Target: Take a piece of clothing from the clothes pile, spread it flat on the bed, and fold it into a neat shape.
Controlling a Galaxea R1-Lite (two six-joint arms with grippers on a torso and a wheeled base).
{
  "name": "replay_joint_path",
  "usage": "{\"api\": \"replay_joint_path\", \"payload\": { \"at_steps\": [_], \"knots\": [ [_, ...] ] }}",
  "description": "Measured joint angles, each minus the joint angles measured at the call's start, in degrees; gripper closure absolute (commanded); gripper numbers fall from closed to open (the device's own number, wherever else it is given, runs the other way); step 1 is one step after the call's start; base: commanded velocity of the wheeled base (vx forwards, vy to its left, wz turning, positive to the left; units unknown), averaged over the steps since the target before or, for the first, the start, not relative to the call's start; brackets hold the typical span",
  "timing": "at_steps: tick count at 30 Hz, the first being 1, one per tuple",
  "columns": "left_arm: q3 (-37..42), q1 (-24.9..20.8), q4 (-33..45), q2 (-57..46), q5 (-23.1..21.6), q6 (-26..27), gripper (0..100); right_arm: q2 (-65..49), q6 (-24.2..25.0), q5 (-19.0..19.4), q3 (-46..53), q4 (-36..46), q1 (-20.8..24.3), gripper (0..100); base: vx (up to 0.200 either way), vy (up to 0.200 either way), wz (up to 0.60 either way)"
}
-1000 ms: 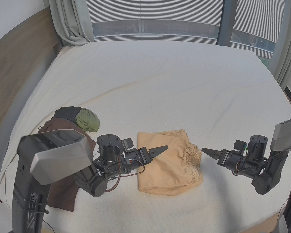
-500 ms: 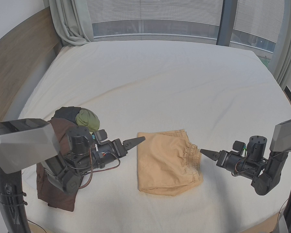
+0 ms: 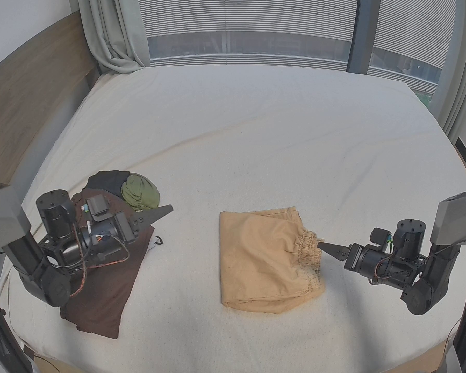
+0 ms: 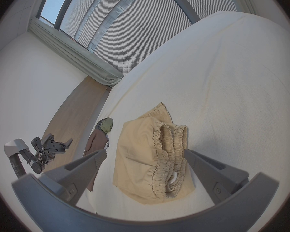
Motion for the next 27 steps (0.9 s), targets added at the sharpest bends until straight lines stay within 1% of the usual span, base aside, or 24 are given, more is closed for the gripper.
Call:
{"api": "replay_joint_path", "payload": {
  "at_steps": [4, 9, 11, 13, 17, 20, 22, 27],
  "knots": [
    [2.71, 3.47, -0.95, -2.40, -2.60, 1.12, 0, 0.06, 0.00, -0.01, 0.01, 0.01, 0.02, 0, 0.000, 0.000, 0.00],
    [7.11, 8.22, -4.75, -3.41, -7.57, 3.25, 0, 0.24, 0.00, -0.06, 0.01, 0.00, -0.02, 0, 0.000, 0.000, 0.00],
    [8.83, 9.61, -5.69, -2.97, -8.45, 4.73, 0, 0.59, -0.02, -0.06, 0.01, 0.00, -0.05, 0, 0.000, 0.000, 0.00],
    [9.62, 10.28, -5.88, -2.43, -8.67, 7.06, 0, 0.91, -0.05, -0.06, 0.01, -0.05, -0.09, 0, 0.000, 0.000, 0.00],
    [10.70, 10.93, -6.12, -0.37, -8.78, 15.84, 0, 1.76, -0.27, -0.09, 0.01, -0.24, -0.20, 0, 0.000, 0.000, 0.00],
    [11.28, 11.18, -6.21, 1.68, -8.75, 21.02, 0, 2.32, -1.17, -0.09, 0.28, -0.34, -0.24, 0, 0.000, 0.000, 0.00],
    [11.78, 11.19, -6.23, 2.84, -8.70, 22.25, 0, 2.67, -1.76, -0.09, 0.63, -0.29, -0.33, 0, 0.000, 0.000, 0.00],
    [12.46, 11.51, -6.29, 4.41, -8.69, 22.47, 0, 3.47, -2.71, -0.09, 2.10, -0.60, -0.18, 0, 0.000, 0.000, 0.00]
  ]
}}
